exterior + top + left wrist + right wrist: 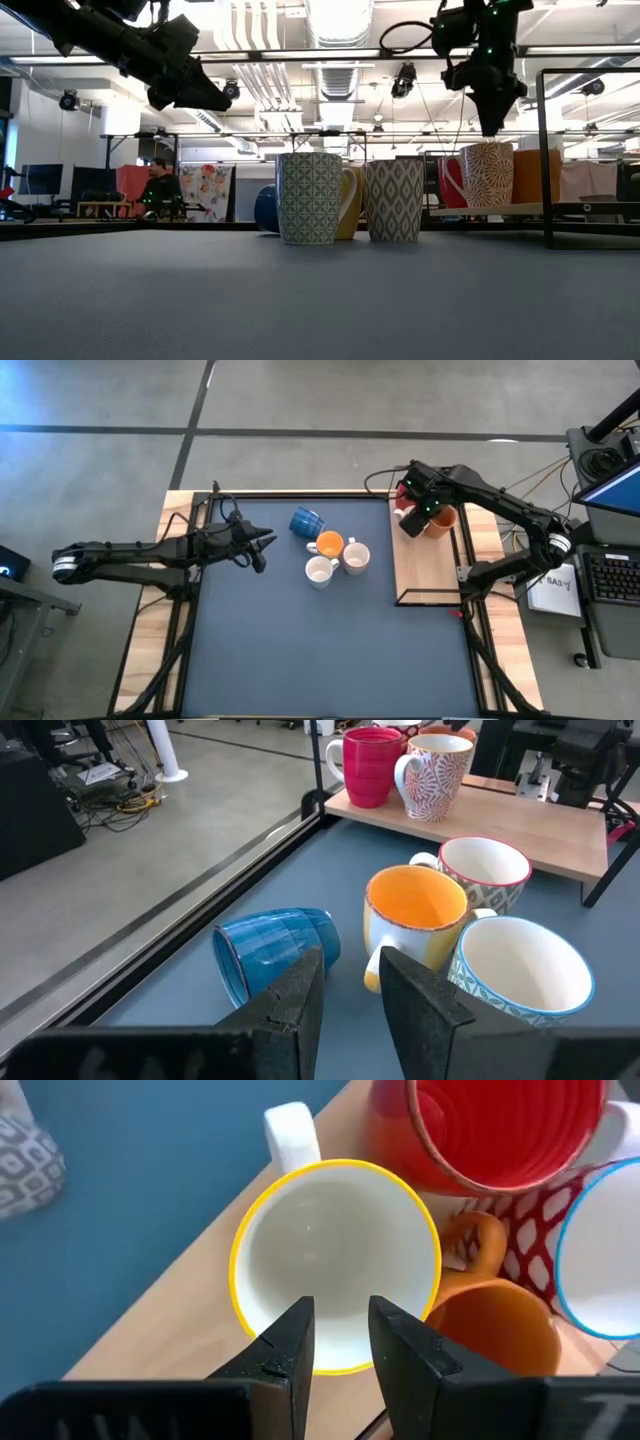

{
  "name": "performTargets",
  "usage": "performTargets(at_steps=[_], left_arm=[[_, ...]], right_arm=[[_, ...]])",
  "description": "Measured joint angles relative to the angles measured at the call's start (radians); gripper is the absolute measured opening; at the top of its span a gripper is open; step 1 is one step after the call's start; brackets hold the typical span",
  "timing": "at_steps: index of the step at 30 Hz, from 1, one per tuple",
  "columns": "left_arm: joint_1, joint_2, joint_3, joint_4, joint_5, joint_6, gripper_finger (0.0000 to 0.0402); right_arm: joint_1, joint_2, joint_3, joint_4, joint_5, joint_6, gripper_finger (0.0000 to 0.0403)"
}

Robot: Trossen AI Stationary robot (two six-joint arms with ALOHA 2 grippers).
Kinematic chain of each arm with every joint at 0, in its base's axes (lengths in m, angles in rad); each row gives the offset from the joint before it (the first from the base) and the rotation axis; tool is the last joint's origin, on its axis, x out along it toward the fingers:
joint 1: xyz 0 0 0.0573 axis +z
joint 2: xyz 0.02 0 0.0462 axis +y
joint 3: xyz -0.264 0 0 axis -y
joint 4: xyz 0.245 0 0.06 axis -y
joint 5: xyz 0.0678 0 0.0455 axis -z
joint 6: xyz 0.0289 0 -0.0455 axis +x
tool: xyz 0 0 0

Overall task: Place coffee mugs
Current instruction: Put the orange patterned mug on the shelf

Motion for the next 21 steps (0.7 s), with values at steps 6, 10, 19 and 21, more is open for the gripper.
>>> performTargets(at_steps=[6,10,19,21], left_arm=[[0.0,0.0,0.0,-0.002,0.0,-0.004,0.0084],[0.0,0.0,0.0,-0.004,0.0,-0.004,0.0084],[0.0,0.0,0.0,-0.006,0.0,-0.004,0.0084],[0.0,0.0,0.0,-0.006,0.0,-0.004,0.0084]], right_arm=[[0.021,0.019,-0.002,-0.002,-0.086,-0.038,0.01],[0.046,0.031,-0.002,-0.002,-0.104,-0.052,0.0112],[0.059,0.083,-0.002,-0.002,-0.092,-0.07,0.012],[0.059,0.094,-0.002,-0.002,-0.072,-0.077,0.0114]])
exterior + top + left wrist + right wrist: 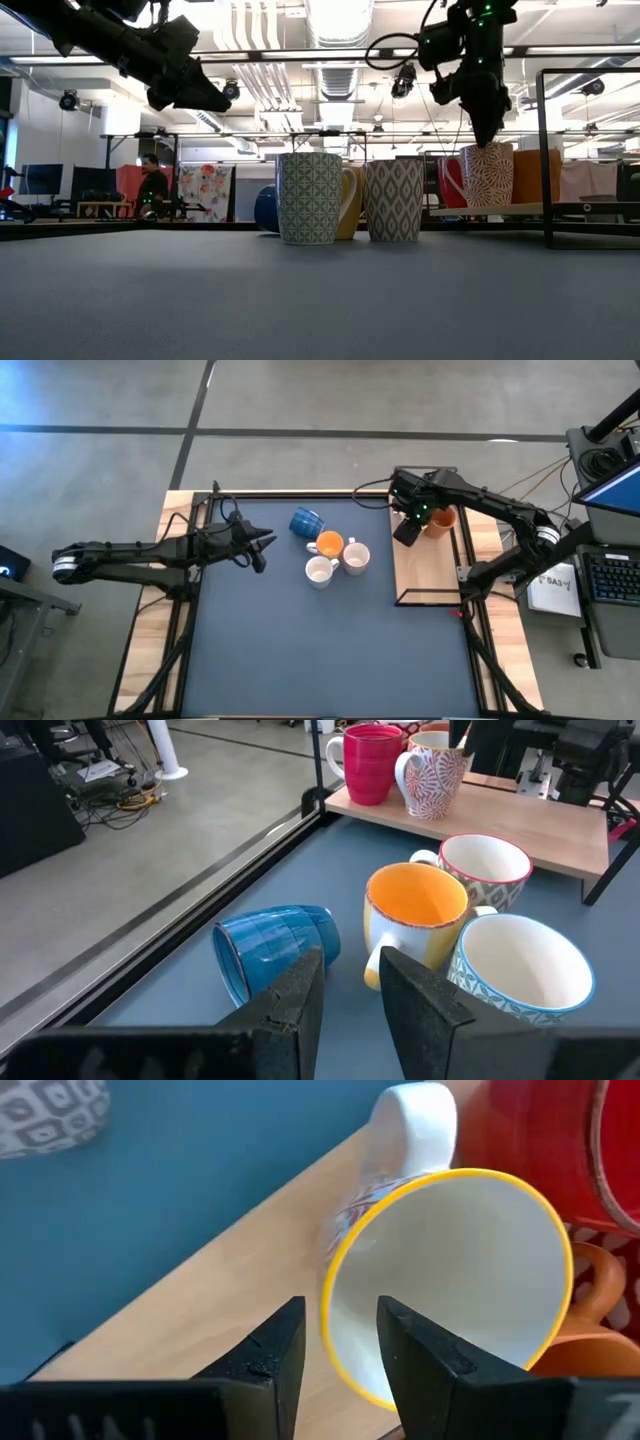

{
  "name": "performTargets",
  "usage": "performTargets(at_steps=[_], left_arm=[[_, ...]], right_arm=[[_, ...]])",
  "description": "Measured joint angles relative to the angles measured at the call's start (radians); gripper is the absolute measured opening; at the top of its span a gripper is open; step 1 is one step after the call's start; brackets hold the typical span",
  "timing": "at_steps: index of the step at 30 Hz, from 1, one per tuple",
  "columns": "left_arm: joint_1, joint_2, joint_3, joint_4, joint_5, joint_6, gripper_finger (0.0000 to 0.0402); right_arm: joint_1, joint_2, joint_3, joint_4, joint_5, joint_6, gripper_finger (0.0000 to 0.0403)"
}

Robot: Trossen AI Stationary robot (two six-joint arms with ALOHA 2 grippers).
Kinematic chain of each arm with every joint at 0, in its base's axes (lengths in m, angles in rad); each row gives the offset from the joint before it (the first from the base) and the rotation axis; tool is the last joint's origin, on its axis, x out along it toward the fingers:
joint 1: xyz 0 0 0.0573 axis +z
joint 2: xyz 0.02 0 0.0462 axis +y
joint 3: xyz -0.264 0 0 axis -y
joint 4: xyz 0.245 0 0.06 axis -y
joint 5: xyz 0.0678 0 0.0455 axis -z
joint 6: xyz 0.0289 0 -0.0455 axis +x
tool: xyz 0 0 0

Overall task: Place coffee mugs
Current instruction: Put the orange patterned mug on the shelf

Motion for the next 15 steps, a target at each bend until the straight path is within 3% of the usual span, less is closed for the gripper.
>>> performTargets(at_steps=[15], left_arm=[[0.0,0.0,0.0,-0.001,0.0,0.0,0.0084]], right_arm=[[0.0,0.011,0.0,0.015,0.024,-0.043,0.0095]])
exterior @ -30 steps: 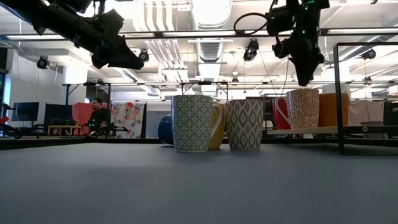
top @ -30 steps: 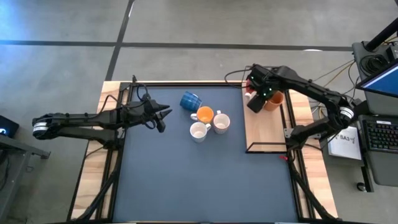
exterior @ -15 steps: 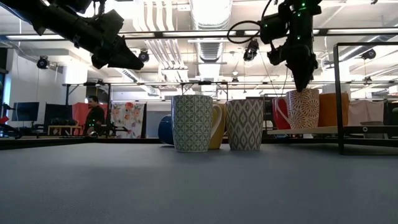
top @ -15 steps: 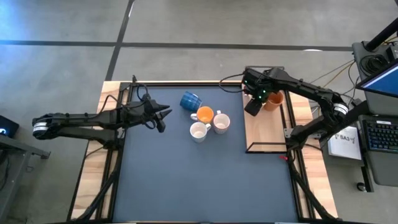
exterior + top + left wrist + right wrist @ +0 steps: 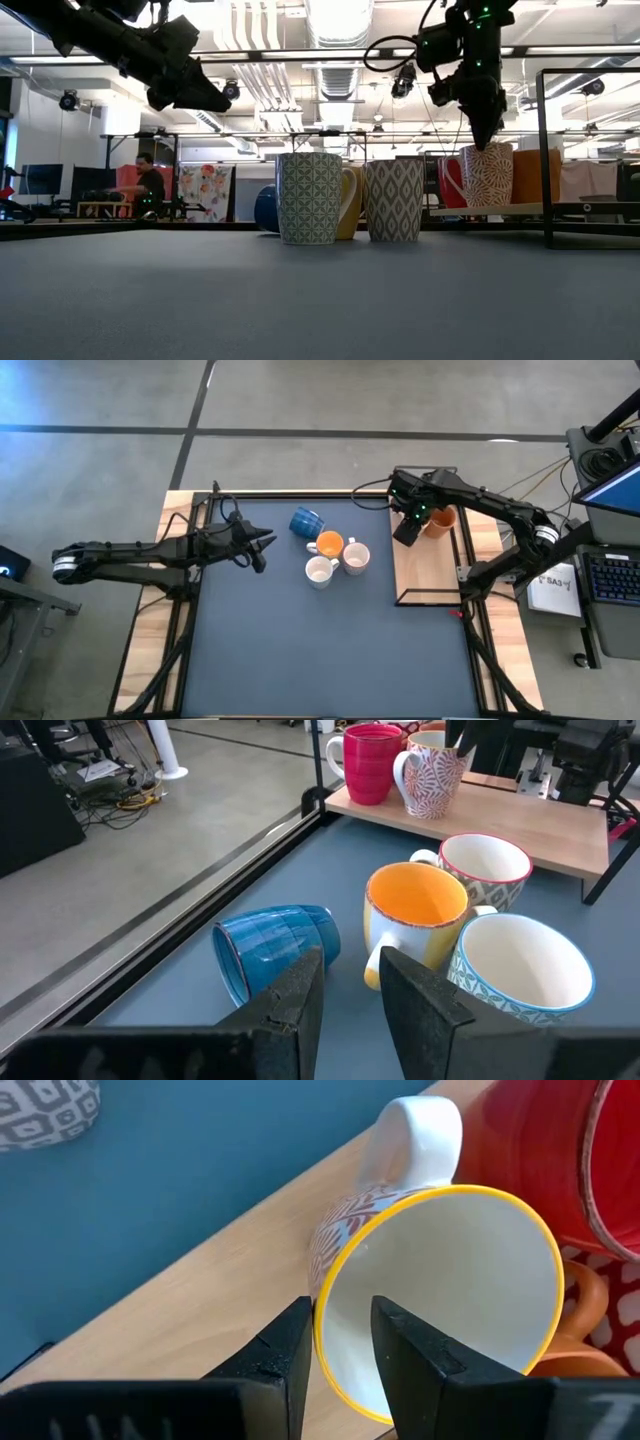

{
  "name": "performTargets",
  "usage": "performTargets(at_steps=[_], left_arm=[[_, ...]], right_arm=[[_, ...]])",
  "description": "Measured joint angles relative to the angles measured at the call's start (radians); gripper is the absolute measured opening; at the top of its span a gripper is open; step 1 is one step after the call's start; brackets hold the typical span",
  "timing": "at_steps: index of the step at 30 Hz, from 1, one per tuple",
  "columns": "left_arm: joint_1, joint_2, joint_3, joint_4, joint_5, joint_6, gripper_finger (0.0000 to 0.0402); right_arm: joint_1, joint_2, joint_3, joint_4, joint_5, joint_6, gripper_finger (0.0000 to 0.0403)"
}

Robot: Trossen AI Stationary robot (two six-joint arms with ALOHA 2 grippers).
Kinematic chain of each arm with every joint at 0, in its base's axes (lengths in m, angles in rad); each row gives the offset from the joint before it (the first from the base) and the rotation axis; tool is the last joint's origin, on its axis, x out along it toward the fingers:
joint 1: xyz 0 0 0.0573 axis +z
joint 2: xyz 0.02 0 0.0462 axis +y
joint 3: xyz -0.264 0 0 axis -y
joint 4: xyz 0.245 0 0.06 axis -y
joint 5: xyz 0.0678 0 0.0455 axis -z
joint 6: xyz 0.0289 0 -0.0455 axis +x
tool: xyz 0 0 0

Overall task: Place coffee mugs
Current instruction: Put the orange patterned mug on the shelf

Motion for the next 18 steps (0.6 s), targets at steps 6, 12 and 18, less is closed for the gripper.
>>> performTargets(at_steps=[6,12,18], left_arm=[[0.0,0.0,0.0,0.0,0.0,0.0,0.0084],[0.0,0.0,0.0,0.0,0.0,0.0,0.0084],[0.0,0.0,0.0,0.0,0.0,0.0,0.0084]], right_arm=[[0.0,0.0,0.0,0.015,0.0,-0.021,0.0095],[0.0,0.0,0.0,0.028,0.002,-0.043,0.0095],[-0.001,0.0,0.0,0.031,0.035,-0.068,0.0095]])
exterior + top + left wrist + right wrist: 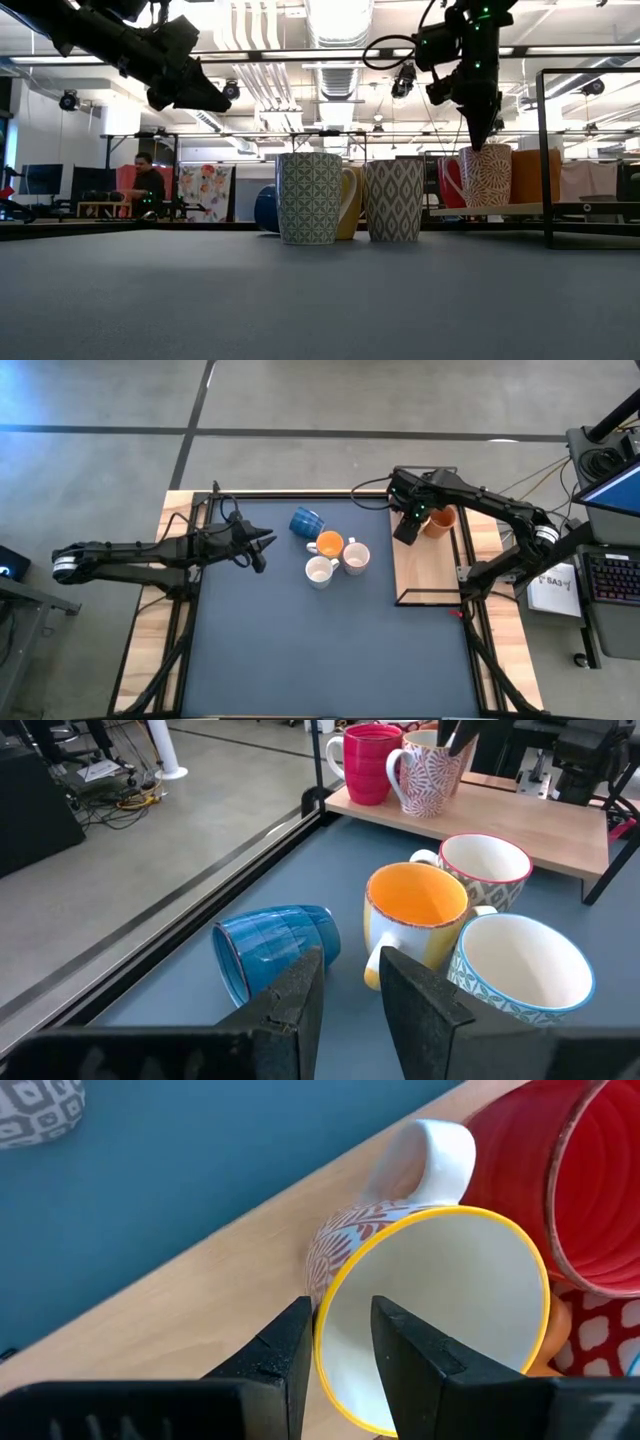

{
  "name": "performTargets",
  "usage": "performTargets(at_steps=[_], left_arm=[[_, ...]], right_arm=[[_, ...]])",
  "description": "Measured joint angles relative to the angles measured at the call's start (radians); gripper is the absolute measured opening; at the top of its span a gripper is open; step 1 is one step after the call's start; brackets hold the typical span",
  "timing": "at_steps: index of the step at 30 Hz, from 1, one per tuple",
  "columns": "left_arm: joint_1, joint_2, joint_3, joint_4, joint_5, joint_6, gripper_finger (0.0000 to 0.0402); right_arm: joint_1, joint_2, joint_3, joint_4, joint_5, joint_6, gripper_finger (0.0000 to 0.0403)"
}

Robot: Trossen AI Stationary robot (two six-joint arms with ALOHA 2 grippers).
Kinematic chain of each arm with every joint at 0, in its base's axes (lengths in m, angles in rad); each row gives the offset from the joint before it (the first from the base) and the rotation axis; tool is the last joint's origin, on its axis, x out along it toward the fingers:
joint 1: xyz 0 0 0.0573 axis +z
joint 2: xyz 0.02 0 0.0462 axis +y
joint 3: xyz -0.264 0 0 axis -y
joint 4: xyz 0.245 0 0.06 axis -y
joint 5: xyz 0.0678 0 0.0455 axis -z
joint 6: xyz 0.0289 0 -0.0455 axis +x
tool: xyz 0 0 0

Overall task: Place coffee mugs
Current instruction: Put the orange patterned mug on the shelf

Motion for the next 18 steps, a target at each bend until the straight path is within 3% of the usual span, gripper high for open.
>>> performTargets(at_steps=[18], left_arm=[[0.0,0.0,0.0,0.0,0.0,-0.001,0.0084]], right_arm=[[0.0,0.0,0.0,0.07,0.022,-0.047,0.0095]])
